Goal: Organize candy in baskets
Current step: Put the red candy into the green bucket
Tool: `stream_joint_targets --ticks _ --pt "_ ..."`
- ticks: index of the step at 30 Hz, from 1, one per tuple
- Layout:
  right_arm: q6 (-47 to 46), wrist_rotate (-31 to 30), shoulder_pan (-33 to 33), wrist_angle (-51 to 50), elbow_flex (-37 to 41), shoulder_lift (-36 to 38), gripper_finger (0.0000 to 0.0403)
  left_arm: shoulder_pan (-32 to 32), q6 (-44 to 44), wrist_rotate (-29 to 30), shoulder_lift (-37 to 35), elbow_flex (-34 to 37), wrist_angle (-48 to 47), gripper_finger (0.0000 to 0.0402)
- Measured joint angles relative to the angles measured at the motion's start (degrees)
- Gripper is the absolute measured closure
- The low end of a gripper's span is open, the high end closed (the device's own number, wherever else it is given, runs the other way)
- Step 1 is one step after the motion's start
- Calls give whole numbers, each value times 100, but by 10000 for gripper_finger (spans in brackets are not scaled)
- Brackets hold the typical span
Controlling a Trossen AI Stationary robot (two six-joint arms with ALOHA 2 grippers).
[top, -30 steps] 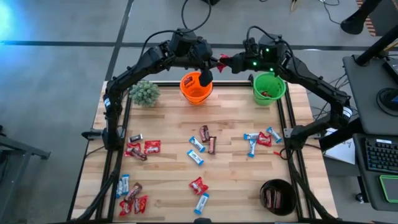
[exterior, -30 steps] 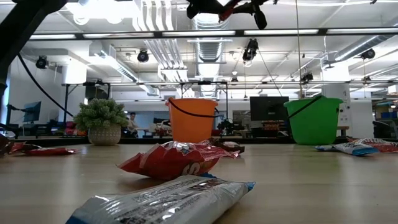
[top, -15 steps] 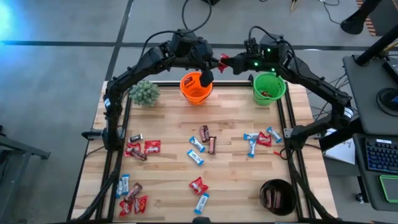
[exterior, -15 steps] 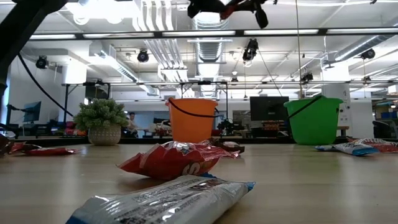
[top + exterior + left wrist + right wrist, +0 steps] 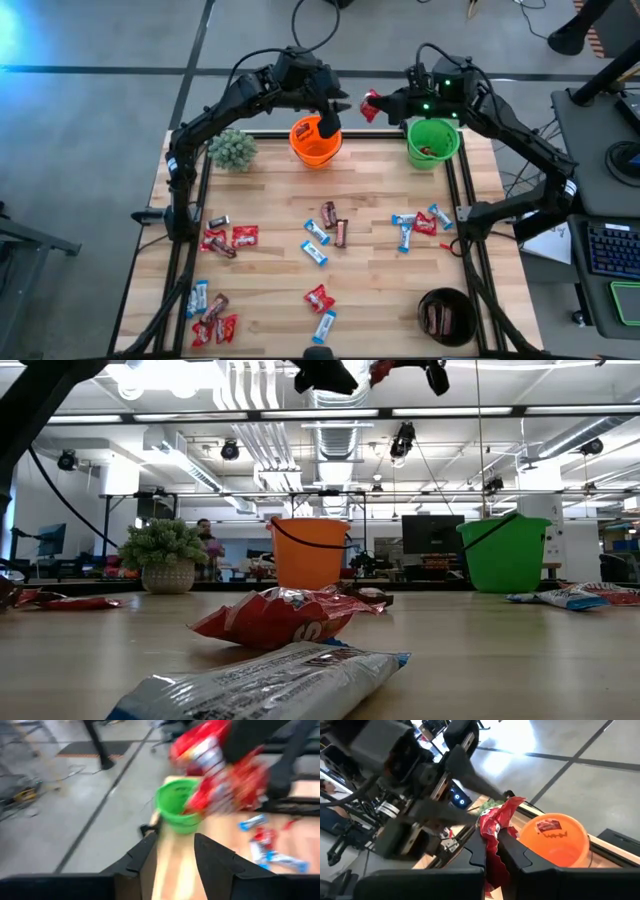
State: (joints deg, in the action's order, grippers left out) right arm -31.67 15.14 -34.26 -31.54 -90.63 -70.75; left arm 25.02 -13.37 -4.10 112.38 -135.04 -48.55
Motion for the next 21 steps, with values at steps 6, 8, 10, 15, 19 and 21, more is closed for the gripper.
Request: stream_joint_targets --ticks 6,8,10,15,19,21 --pt "137 -331 -3 -315 2 169 392 -11 -265 433 -9 2 -474 266" --pt "233 -534 -46 -565 0 254 392 -11 -270 431 -9 2 -669 265" --pt "313 -737 -89 -897 0 320 392 -11 -330 431 -11 2 -903 265" --pt "520 -1407 -140 -1626 0 468 392 -17 -810 416 -13 2 -1597 265" --pt "626 -1778 -197 -2034 0 537 391 -22 -867 406 -14 2 -1979 264" --pt "653 -1820 -262 -2274 0 538 391 -11 -928 405 -24 2 -2214 264"
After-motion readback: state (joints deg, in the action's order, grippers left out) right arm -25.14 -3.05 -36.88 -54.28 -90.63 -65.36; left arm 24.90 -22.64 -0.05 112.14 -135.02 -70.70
